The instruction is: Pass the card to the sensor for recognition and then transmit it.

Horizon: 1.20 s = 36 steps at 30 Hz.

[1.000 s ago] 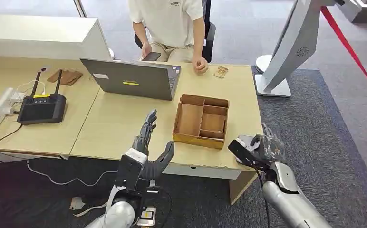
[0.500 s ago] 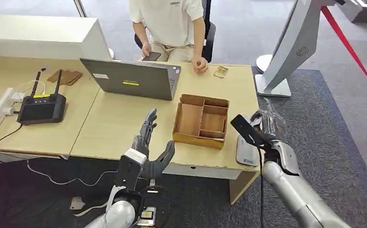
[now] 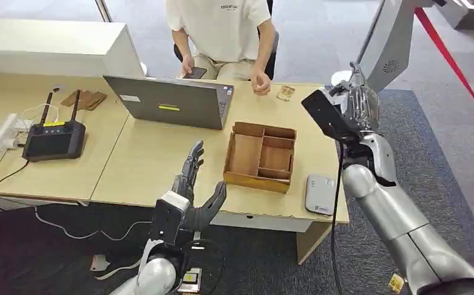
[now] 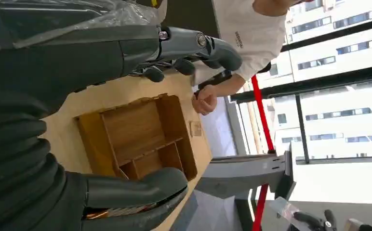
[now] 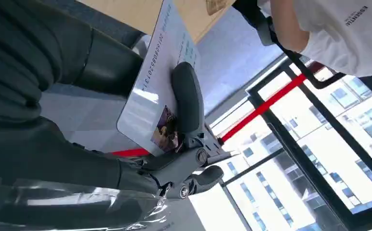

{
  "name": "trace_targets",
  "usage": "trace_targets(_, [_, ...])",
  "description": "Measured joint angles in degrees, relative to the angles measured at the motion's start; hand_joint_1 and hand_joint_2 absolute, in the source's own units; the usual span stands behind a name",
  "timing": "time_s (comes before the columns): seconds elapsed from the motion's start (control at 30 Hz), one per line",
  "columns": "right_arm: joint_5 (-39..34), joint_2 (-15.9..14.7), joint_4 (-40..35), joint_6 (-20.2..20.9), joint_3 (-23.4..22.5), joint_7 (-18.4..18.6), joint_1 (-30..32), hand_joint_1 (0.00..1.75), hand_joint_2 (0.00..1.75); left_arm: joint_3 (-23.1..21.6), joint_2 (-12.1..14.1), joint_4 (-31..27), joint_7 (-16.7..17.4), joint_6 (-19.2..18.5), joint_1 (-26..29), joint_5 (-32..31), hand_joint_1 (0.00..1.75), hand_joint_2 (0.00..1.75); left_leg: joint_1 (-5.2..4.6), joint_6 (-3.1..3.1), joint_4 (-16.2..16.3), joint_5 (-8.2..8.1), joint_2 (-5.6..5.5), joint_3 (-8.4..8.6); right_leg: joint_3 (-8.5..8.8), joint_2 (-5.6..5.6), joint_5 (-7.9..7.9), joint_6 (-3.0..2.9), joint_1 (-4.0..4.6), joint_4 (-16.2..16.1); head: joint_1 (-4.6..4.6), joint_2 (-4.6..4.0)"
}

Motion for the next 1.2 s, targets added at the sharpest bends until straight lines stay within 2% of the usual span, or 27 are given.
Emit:
trace_targets(0.4, [3.76,2.62,1.38,6.0,2.08,1.08,-6.81,1.75,1.75,-2.43,-0.9,1.84,-2.17,0.0,-3.15,4.73,0.0,1.75,0.01,0.0,-0.01,0.0,-0.01,-0.03,-0.01,0.0,0.0,0.0,0.01,0.01,0.02,0.0])
trace_targets(0.6, [3.21,5.33,6.82,9.62,3.35,1.4,-10.67,1.75,1.75,-4.55,-1.36,3.06,-3.89,0.0,-5.33,8.35,0.0,1.75,0.01,0.0,0.0,0.0,-0.01,-0.03,-0.01,0.0,0.0,0.0,0.01,0.02,0.02,0.0])
trace_targets(0.8, [3.1,7.78,13.35,9.95,4.7,2.02,-13.2,1.75,1.75,-6.67,-1.7,4.24,-4.57,0.0,-7.22,9.92,0.0,1.75,0.01,0.0,0.0,0.0,-0.02,-0.03,-0.01,-0.01,0.0,0.0,0.01,0.01,0.02,0.0])
trace_targets(1.2, [3.1,9.25,19.6,9.93,6.91,2.19,-13.61,1.75,1.75,-8.0,-1.86,5.55,-4.66,0.0,-7.56,10.03,0.0,1.75,0.01,0.0,0.05,-0.01,-0.09,-0.36,-0.3,-0.07,-0.03,0.03,0.01,0.01,0.0,0.0])
